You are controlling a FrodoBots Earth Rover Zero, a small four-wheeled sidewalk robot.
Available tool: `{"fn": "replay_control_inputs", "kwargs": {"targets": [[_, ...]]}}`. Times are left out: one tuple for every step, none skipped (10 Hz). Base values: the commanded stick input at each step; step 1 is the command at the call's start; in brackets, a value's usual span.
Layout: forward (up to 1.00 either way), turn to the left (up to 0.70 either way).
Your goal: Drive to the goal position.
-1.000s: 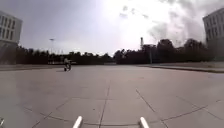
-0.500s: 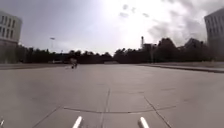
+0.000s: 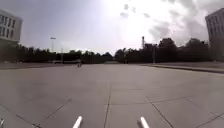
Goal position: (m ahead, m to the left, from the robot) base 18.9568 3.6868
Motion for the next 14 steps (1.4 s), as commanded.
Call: {"fn": "replay_control_inputs", "kwargs": {"targets": [[0.99, -0.01], [0.99, 0.01], [0.99, 0.01], [0.99, 0.02], [0.99, 0.03], [0.99, 0.03], [0.99, 0.02], [0.99, 0.01], [0.99, 0.01], [0.99, 0.01], [0.99, 0.01], [0.99, 0.01], [0.99, 0.01], [0.99, 0.01]]}}
